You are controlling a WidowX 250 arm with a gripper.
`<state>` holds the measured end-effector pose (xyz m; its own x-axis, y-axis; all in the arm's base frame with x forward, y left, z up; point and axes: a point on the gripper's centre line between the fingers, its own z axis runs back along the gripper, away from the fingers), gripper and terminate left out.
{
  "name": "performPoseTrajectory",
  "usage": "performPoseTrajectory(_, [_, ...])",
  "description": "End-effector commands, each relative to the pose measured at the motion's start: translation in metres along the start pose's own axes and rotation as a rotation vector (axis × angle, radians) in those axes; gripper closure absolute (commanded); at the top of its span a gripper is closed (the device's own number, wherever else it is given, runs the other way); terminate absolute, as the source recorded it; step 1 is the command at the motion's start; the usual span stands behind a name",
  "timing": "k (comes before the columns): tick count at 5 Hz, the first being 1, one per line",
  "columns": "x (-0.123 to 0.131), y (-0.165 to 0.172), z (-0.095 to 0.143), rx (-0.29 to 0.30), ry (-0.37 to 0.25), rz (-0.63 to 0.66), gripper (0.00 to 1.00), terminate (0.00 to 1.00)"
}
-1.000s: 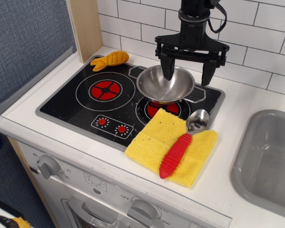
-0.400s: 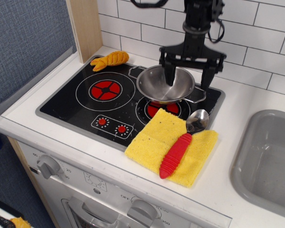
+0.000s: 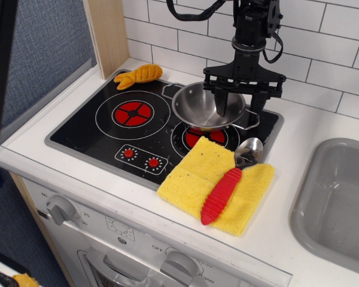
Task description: Move the bowl to the bottom left corner of the stove
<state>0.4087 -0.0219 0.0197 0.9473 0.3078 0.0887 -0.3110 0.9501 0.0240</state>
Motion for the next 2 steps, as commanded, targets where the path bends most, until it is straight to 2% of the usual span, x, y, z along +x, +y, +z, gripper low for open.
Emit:
performPoseTrajectory(1, [0.006,0.003,0.022,0.003,-0.054,-0.007,1.0,0.0])
performPoseTrajectory(2, [0.005,0.004,0.037,0.014,-0.072,0.005,1.0,0.0])
